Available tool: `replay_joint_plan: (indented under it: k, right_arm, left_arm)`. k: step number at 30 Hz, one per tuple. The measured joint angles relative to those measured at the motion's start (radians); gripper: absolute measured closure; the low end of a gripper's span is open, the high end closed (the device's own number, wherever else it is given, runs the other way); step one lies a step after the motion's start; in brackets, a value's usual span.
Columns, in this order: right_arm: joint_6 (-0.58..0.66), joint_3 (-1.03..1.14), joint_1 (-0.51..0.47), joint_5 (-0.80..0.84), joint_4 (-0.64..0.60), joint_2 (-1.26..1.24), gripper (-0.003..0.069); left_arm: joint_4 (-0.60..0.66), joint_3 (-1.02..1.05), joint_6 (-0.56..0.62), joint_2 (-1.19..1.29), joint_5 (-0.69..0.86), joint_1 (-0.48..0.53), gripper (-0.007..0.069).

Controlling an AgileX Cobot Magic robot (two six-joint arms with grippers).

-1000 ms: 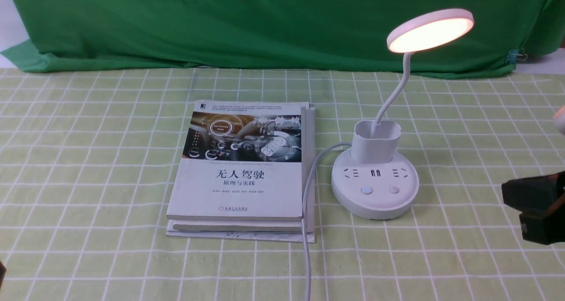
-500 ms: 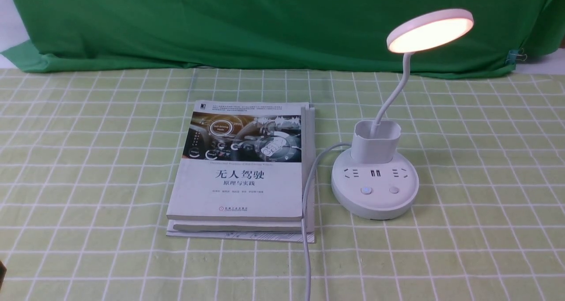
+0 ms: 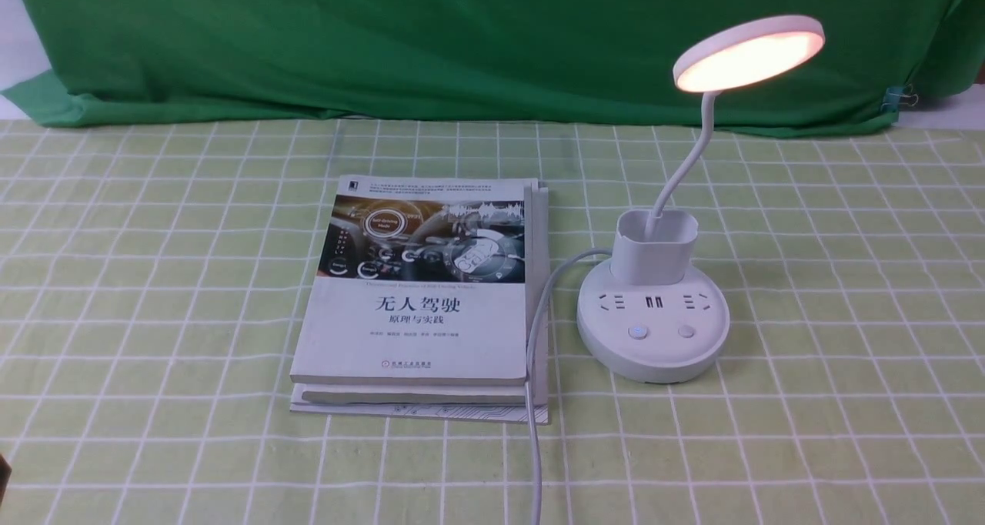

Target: Turn on the table lamp on the green coffee tablecloth with your hand.

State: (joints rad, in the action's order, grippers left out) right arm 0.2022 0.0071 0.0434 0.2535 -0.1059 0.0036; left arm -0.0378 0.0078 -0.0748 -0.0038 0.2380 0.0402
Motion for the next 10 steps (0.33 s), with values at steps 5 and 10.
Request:
replay_joint_plan:
  k: [5,10]
  right_arm:
    - [0.0,0.0,-0.01,0.0,0.007,-0.002,0.0629]
    - [0.0,0.0,-0.01,0.0,0.008,-0.002,0.0629]
  left_arm:
    - [0.0,0.0,0.0,0.0,0.001,0.0,0.0622]
    - [0.0,0.0,0.0,0.0,0.001,0.0,0.0622]
